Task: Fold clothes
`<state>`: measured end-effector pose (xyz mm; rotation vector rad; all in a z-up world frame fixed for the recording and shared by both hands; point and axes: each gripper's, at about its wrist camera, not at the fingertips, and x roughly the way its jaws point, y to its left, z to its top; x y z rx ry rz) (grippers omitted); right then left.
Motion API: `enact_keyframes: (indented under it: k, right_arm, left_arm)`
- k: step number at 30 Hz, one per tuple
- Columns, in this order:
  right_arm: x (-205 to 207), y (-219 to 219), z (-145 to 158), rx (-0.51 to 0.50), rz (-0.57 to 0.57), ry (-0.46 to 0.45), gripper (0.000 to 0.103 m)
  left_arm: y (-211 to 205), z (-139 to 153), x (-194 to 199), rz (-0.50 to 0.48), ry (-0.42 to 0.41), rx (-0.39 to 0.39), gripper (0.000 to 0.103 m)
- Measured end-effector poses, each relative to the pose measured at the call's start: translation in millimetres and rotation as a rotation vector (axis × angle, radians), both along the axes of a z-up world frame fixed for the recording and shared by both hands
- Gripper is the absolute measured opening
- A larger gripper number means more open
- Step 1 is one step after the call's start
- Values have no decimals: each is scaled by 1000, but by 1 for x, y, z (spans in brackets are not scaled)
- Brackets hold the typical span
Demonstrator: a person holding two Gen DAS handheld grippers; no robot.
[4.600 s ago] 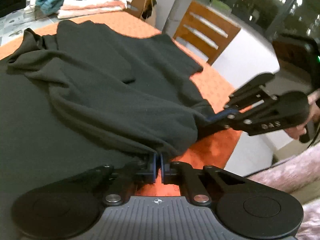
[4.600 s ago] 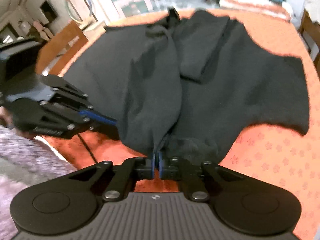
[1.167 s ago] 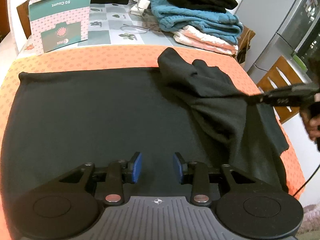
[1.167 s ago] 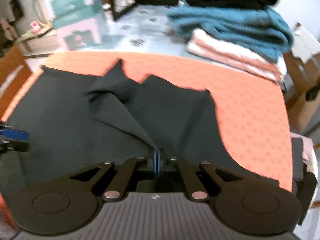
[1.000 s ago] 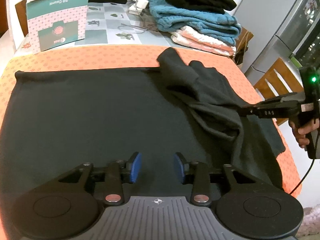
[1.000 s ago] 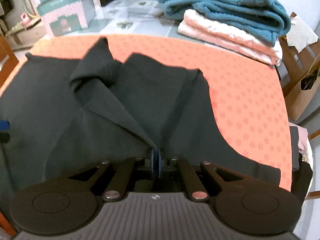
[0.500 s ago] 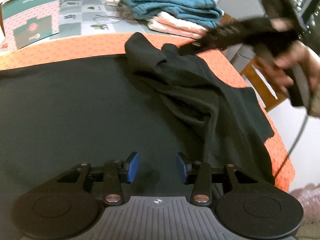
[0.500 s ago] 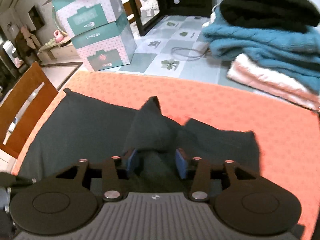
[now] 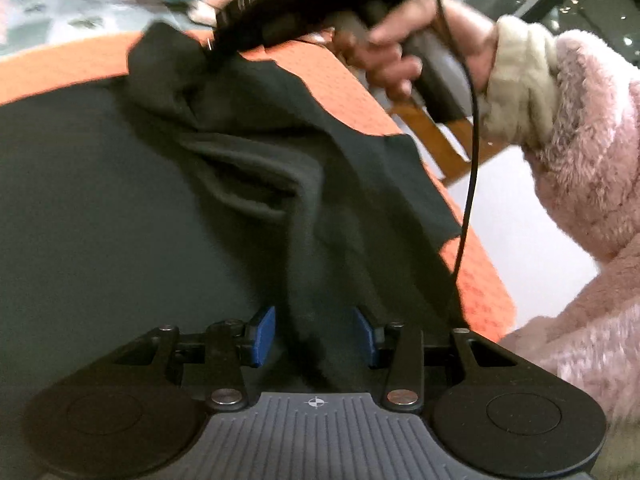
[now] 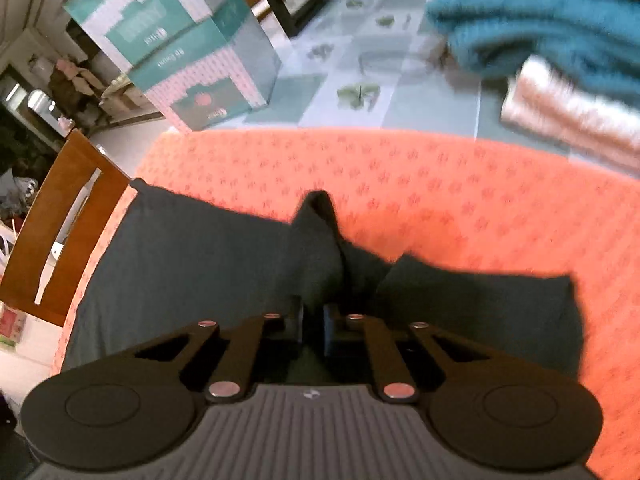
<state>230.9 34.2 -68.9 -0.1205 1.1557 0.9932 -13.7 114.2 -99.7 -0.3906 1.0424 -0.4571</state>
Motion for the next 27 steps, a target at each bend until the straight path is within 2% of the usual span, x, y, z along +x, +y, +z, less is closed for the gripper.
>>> enact_keyframes:
  k: [6, 10, 12, 13, 19, 22, 27]
  right_arm:
    - [16, -24, 56, 7, 18, -157, 10]
    - [30, -36, 78, -84, 47, -321, 7]
    - [40, -41, 80, -128, 40, -363, 7]
    - [44, -43, 81, -134, 36, -367, 7]
    - [45, -52, 86, -137, 41, -380, 7]
    - [29, -59, 97, -113, 33, -381, 7]
    - [-9, -88, 115, -28, -58, -337, 7]
  left_arm:
    - [-10, -17, 13, -44, 77, -15, 37]
    - [-20, -25, 8, -90, 98, -41, 37]
    - [-21, -25, 7, -98, 90, -35, 37]
    - [-20, -26, 7, -92, 92, -36, 33]
    - [-13, -20, 3, -31, 87, -14, 34]
    - [-2, -11, 1, 22, 72, -30, 36]
    - [17, 7, -10, 135, 35, -68, 37]
